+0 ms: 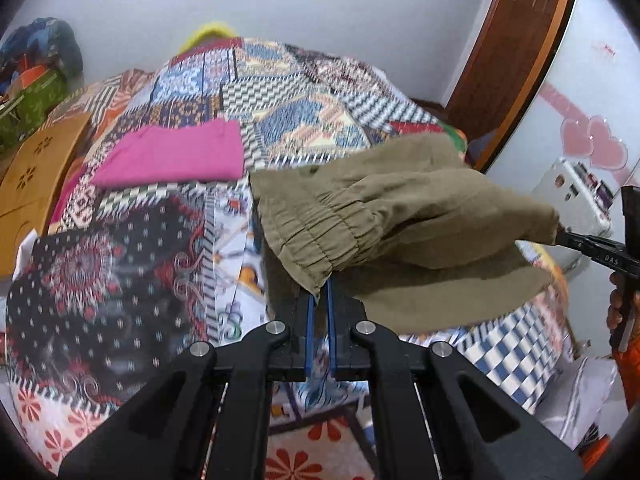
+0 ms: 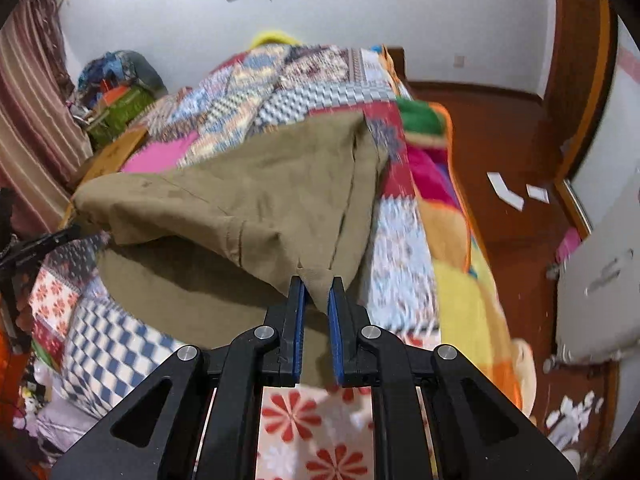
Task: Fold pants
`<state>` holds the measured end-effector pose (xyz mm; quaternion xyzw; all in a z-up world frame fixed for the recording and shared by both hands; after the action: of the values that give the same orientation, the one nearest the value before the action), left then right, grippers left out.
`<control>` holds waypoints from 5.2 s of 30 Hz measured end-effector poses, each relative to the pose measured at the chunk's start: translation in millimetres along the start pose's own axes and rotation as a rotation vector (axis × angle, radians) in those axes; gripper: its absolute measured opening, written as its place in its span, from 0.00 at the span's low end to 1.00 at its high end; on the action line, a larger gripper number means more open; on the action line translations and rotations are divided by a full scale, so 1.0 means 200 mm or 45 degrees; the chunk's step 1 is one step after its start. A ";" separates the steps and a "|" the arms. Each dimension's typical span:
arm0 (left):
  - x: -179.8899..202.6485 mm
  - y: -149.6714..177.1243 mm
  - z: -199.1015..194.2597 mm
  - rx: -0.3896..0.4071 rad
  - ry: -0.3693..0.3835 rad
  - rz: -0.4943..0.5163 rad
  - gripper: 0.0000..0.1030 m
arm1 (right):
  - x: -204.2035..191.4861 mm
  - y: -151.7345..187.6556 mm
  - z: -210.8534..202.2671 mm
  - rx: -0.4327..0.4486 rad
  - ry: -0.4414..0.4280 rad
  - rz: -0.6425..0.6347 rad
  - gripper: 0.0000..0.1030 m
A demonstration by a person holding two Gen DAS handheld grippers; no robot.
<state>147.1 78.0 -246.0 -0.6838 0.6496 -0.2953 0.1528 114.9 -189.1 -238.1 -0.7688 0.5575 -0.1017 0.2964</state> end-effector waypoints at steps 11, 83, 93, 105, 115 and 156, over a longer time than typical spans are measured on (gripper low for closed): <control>-0.12 0.21 0.03 -0.101 -0.124 -0.031 0.04 | 0.05 0.19 0.04 -0.134 0.066 0.001 0.10; -0.20 -0.45 0.77 -0.197 -0.136 -0.137 0.60 | 0.21 -0.61 0.77 -0.114 0.019 0.034 0.37; -0.24 -0.41 0.80 -0.190 -0.096 -0.265 0.60 | 0.22 -0.63 0.77 -0.075 0.083 -0.016 0.19; -0.23 -0.40 0.80 -0.180 -0.126 -0.249 0.62 | 0.26 -0.62 0.56 -0.010 0.201 -0.042 0.10; -0.20 -0.44 0.74 -0.162 -0.193 -0.179 0.62 | 0.21 -0.52 0.78 -0.137 0.225 -0.027 0.20; 0.10 -0.33 0.28 -0.115 -0.153 -0.002 0.61 | -0.24 -0.13 0.28 -0.195 -0.097 -0.132 0.34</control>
<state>233.4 55.6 -247.2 -0.7069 0.6514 -0.2243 0.1602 146.0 -119.7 -259.6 -0.8203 0.5115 -0.0445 0.2520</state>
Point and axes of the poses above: each gripper's, at about its wrist camera, not at the fingertips, and z roughly the way its jaws point, x to its right, y to its underside, the point moved 6 cm from there along z, roughly the way its jaws point, and after that the axes turned 2 degrees about -z, right-handed, at the moved point
